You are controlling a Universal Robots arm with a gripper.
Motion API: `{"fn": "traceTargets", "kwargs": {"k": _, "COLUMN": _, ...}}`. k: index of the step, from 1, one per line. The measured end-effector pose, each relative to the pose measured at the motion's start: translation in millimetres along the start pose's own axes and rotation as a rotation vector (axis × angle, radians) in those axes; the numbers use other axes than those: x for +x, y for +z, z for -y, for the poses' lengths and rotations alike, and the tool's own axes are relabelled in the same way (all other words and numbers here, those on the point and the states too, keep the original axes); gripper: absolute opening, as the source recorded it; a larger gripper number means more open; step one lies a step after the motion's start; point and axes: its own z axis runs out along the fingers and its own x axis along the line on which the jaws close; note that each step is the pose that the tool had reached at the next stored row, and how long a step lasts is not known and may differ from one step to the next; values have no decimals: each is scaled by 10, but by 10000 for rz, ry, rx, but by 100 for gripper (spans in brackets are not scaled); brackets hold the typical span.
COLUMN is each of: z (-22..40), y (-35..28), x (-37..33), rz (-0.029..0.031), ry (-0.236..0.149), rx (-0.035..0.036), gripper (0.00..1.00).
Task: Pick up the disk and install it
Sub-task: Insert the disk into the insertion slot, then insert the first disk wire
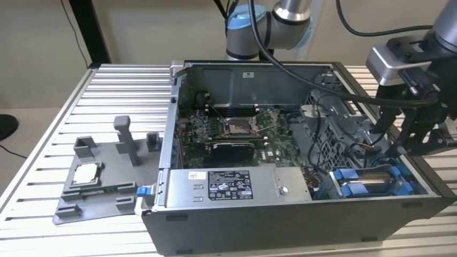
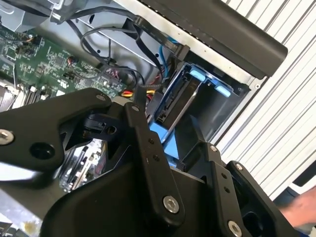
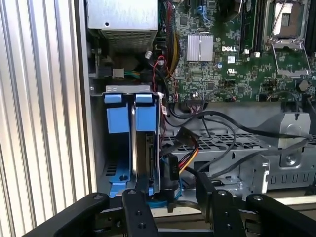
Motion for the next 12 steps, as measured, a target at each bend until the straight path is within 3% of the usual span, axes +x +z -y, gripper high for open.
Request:
{"fn": "traceTargets", "kwargs": {"k": 3, "z": -21, "y": 48, "x": 8, "rz": 42, "ry": 3, "rx": 18, "gripper": 100}}
{"fn": "traceTargets", "kwargs": {"k": 12, "z": -77, "y": 174, "x": 26, "rz": 52, "ry": -3, "rx": 59, "gripper": 100}}
